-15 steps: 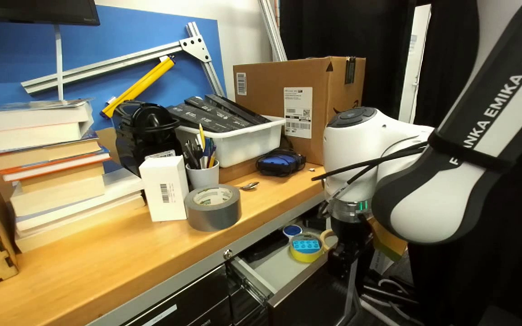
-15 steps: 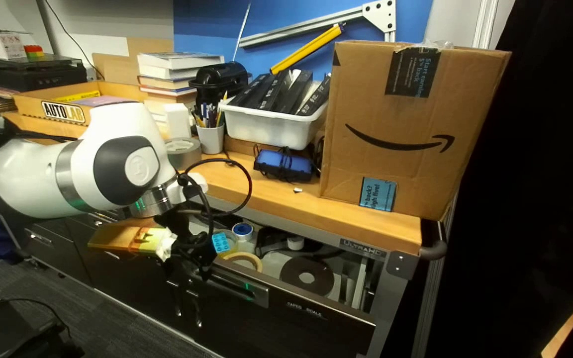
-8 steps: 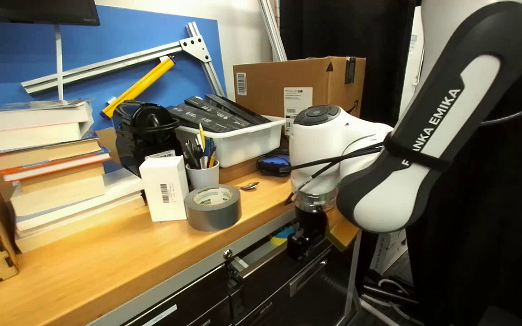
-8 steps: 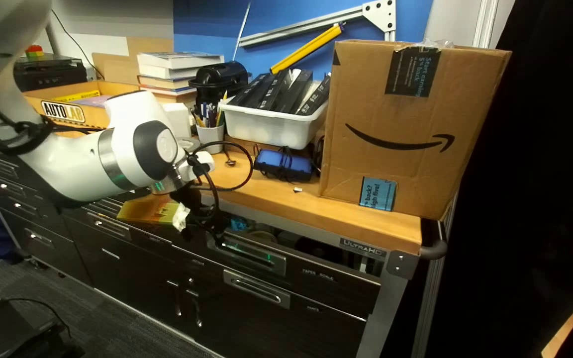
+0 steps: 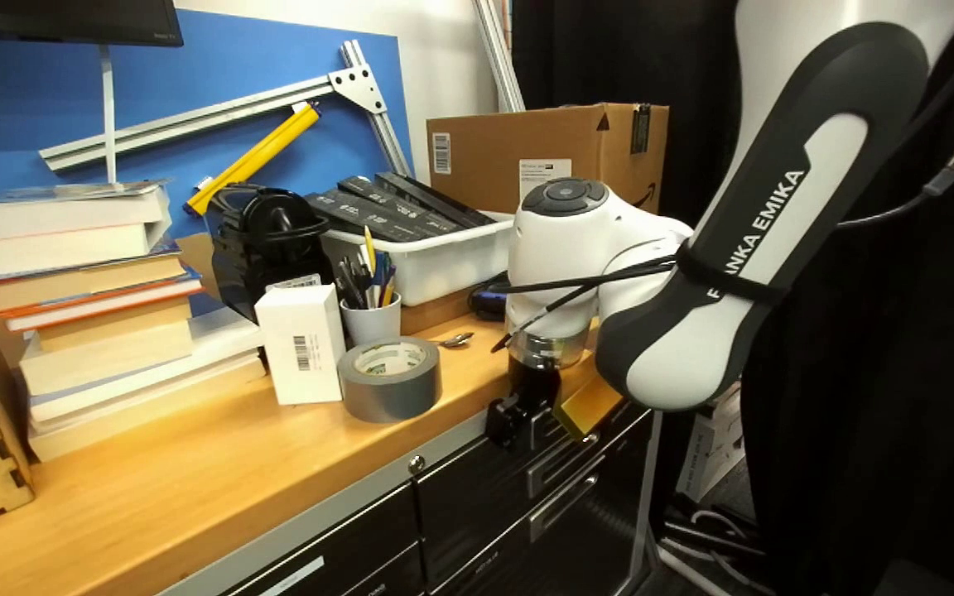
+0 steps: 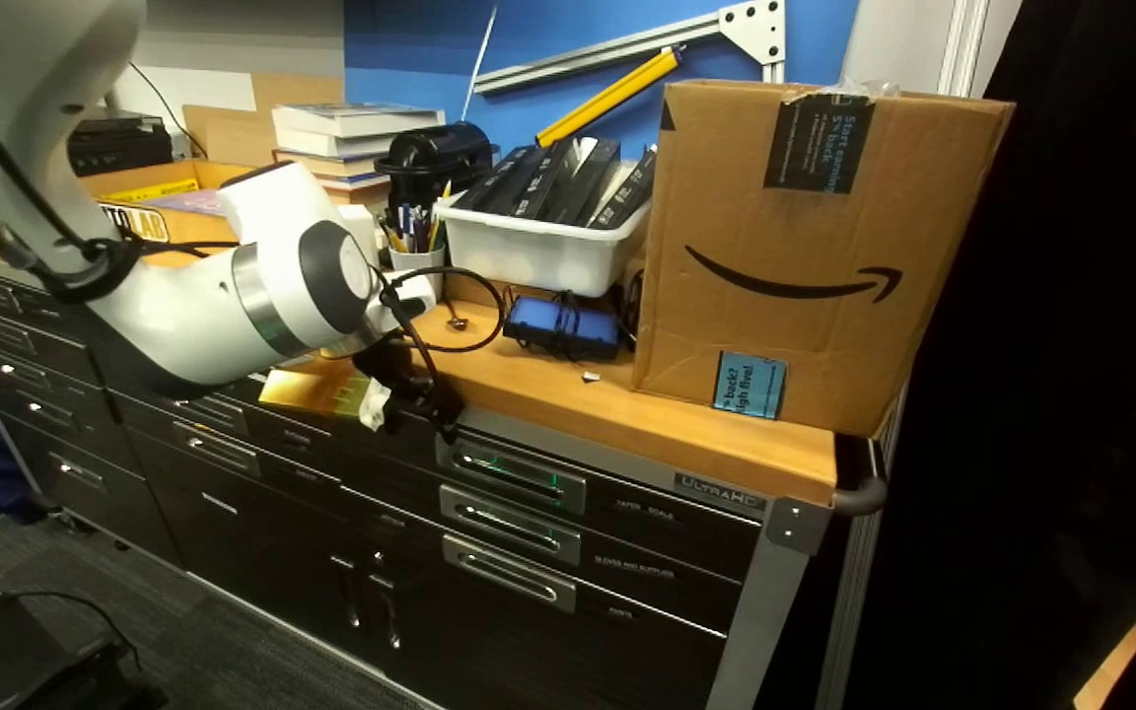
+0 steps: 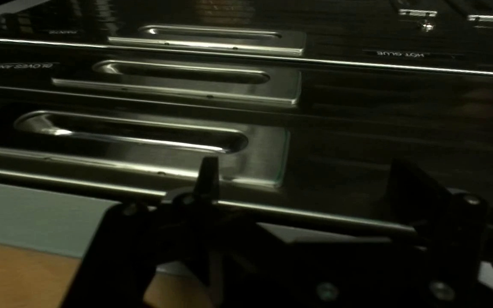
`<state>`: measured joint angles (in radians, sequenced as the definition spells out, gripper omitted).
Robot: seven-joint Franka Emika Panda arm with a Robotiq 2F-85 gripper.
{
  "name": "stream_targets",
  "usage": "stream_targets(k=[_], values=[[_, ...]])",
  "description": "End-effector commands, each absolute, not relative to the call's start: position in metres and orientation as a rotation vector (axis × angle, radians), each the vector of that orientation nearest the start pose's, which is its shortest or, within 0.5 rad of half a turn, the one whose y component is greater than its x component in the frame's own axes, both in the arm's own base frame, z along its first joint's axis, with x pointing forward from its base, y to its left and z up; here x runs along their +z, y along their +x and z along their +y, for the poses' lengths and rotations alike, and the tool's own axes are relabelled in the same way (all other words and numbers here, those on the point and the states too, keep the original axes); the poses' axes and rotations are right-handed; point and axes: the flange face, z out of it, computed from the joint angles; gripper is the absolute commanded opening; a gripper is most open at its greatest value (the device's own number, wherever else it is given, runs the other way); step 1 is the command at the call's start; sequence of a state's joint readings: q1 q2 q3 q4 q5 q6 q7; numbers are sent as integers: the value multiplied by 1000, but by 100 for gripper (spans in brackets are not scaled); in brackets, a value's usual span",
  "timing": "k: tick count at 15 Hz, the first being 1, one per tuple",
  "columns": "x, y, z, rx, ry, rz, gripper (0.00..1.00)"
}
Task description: Put the LEGO block in the drawer and close it
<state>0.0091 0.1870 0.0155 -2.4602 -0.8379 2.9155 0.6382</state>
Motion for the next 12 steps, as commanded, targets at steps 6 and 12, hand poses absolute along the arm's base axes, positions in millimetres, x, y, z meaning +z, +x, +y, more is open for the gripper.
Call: stream_targets(k=[6,12], values=[[296,445,51,-428,-3179,-158,100],[318,443,64,-148,-3102,-92,100]])
